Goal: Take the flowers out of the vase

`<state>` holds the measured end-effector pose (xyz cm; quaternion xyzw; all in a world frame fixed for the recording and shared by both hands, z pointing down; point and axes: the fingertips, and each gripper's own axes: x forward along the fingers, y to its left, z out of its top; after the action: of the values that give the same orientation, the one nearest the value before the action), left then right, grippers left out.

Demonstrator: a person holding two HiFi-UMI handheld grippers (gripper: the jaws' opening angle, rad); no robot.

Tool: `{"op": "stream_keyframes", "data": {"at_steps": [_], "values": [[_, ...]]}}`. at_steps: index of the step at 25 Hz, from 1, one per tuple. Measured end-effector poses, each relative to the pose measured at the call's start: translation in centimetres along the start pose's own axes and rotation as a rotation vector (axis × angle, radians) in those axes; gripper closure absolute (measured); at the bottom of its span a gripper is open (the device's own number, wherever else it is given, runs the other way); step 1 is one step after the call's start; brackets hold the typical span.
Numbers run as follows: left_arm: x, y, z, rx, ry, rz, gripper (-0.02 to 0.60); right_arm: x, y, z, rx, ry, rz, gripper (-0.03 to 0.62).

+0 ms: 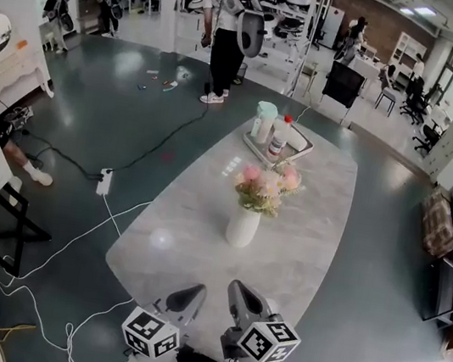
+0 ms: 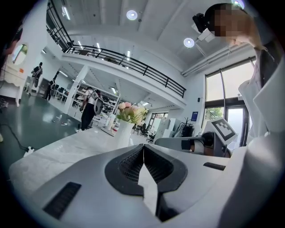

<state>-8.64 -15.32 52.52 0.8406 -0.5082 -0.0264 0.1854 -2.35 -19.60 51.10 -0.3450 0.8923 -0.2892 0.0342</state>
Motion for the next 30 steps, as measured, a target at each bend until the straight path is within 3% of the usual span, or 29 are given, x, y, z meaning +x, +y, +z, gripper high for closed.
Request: {"op": "stream_keyframes", "data": {"at_steps": [5,16,22,30], "values": [[1.0,0.0,0.0,-0.002,0.019,-0.03,0.578,-0.1,-0.6,0.4,0.005,-0.02,-0.025,0.595],[4.2,0.6,1.2,-0.014,0.092,-0.18,0.578,0.1,-2.4,3.1,-0.014,-0.12,-0.147,0.595],[6.0,1.2,3.6,-0.045,0.098,-0.264,0.578,0.1,-2.8,5.2,-0.021,-0.169,-0.244,0.595],[9.6,2.5,7.8,0.008,0.081,-0.338,0.58,2.5,-2.7,9.2,-0.089,-0.194,-0.295,0.595]]}}
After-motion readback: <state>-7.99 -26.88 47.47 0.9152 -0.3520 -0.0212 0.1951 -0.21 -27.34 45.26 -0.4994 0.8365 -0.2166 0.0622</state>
